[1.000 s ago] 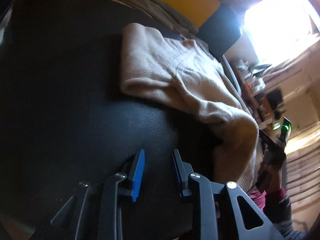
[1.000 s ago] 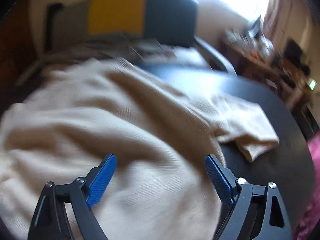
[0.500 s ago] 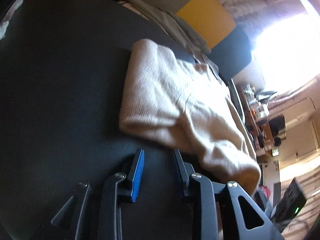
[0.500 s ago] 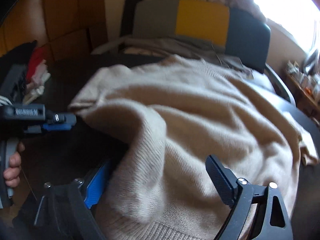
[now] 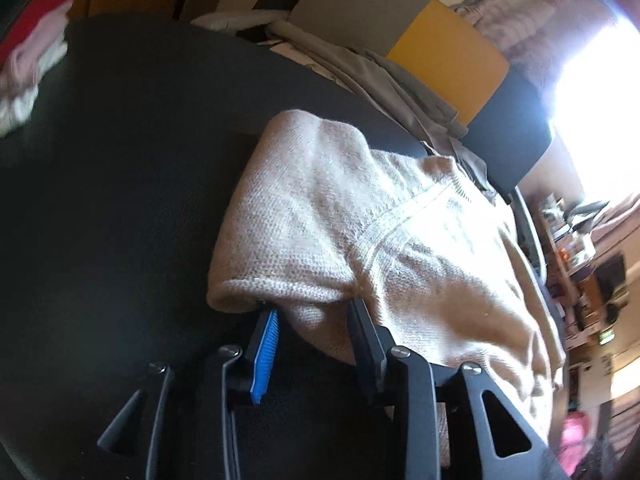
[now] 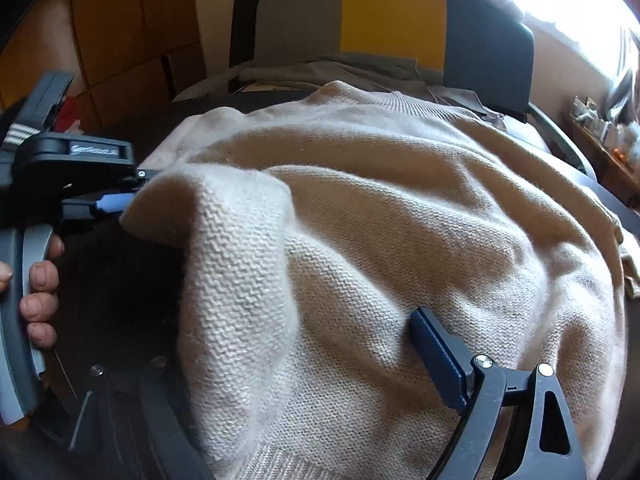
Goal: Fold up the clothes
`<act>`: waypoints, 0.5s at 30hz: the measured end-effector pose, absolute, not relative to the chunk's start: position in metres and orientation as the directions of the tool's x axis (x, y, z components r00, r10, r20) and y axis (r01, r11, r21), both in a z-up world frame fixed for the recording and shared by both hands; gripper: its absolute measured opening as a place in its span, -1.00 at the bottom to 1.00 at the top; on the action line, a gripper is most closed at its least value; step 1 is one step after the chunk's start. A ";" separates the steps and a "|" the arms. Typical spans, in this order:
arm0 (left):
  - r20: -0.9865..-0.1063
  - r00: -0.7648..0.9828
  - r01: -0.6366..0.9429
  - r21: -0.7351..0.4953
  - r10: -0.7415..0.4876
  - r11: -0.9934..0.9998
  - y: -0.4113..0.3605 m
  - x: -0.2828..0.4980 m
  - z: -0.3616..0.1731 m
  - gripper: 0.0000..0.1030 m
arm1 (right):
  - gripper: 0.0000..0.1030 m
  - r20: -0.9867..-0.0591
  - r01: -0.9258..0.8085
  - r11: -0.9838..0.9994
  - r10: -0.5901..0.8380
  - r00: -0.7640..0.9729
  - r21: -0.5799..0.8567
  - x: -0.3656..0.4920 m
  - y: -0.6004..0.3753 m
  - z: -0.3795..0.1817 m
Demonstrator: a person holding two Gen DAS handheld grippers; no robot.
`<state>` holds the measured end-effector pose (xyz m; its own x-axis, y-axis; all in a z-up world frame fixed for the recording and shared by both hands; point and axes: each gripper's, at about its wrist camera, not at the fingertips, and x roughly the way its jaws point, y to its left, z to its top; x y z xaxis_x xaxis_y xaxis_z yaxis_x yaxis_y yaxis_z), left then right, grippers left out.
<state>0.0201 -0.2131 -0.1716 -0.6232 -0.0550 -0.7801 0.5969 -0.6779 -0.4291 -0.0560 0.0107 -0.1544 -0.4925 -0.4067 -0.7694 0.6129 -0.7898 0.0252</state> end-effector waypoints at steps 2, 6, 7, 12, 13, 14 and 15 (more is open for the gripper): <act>-0.774 -0.632 0.586 -0.439 -0.045 -0.681 -0.213 0.018 -0.172 -0.37 | 0.83 -0.764 0.617 -0.787 -0.411 -0.497 0.023 -0.055 0.011 -0.156; -0.756 -0.654 0.556 -0.500 0.022 -0.664 -0.228 0.013 -0.178 -0.92 | 0.87 -0.773 0.627 -0.778 -0.379 -0.509 -0.032 -0.050 0.000 -0.159; -0.752 -0.659 0.556 -0.499 0.013 -0.664 -0.233 0.015 -0.176 -0.92 | 0.83 -0.771 0.630 -0.776 -0.376 -0.513 -0.041 -0.048 0.000 -0.158; -0.686 -0.725 0.471 -0.417 -0.071 -0.777 -0.241 0.010 -0.125 -0.94 | -0.68 -0.762 0.621 -0.784 -0.403 -0.507 0.001 -0.048 0.007 -0.148; -0.665 -0.743 0.439 -0.394 -0.079 -0.808 -0.240 0.006 -0.109 -0.94 | -0.75 -0.764 0.615 -0.787 -0.424 -0.486 0.046 -0.052 0.012 -0.144; -0.644 -0.760 0.406 -0.370 -0.084 -0.835 -0.237 -0.001 -0.094 -0.94 | -0.75 -0.758 0.604 -0.790 -0.456 -0.467 0.103 -0.056 0.018 -0.140; -0.617 -0.783 0.360 -0.346 -0.079 -0.866 -0.231 -0.012 -0.076 -0.94 | -0.75 -0.749 0.591 -0.792 -0.484 -0.452 0.155 -0.059 0.024 -0.136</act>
